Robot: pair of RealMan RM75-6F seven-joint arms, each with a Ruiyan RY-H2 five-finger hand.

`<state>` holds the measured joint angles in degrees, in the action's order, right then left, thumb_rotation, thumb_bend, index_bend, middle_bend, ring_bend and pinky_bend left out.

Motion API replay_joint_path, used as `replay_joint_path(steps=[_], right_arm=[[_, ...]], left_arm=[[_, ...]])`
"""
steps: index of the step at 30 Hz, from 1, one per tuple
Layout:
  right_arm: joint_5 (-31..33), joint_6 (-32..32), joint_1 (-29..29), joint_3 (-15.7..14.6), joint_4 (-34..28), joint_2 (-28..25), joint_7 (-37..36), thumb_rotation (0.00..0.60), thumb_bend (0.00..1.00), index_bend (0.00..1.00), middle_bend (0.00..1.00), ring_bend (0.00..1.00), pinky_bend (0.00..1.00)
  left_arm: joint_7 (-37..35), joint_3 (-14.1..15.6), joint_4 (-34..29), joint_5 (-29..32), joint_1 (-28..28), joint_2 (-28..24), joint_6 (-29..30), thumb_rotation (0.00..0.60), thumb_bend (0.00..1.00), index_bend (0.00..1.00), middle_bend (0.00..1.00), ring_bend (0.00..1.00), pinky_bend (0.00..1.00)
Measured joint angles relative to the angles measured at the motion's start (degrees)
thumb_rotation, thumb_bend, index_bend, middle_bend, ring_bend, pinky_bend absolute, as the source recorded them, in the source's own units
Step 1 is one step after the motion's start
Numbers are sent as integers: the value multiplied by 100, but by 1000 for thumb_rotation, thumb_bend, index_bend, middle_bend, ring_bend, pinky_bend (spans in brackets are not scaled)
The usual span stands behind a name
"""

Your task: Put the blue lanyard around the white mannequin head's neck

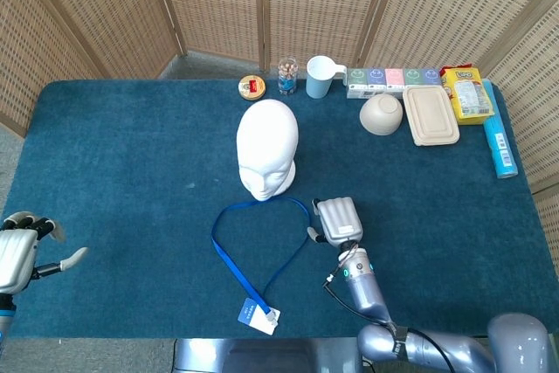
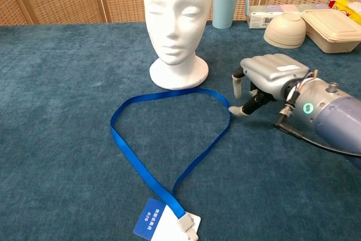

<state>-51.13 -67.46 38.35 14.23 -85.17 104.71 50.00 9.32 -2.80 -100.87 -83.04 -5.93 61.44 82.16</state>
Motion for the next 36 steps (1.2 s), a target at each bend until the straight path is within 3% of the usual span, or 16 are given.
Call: replay_joint_path(steps=[14, 36], right_arm=[[701, -127, 472, 301, 452, 439, 609, 419, 344, 442, 1000, 1000, 1000], [1220, -216, 802, 405, 719, 686, 903, 419, 344, 436, 1000, 1000, 1000]], left_arm=[[-196, 18, 167, 0, -27, 34, -36, 43, 74, 557, 514, 376, 219], [-198, 47, 148, 0, -101, 30, -135, 45, 74, 557, 514, 367, 219]])
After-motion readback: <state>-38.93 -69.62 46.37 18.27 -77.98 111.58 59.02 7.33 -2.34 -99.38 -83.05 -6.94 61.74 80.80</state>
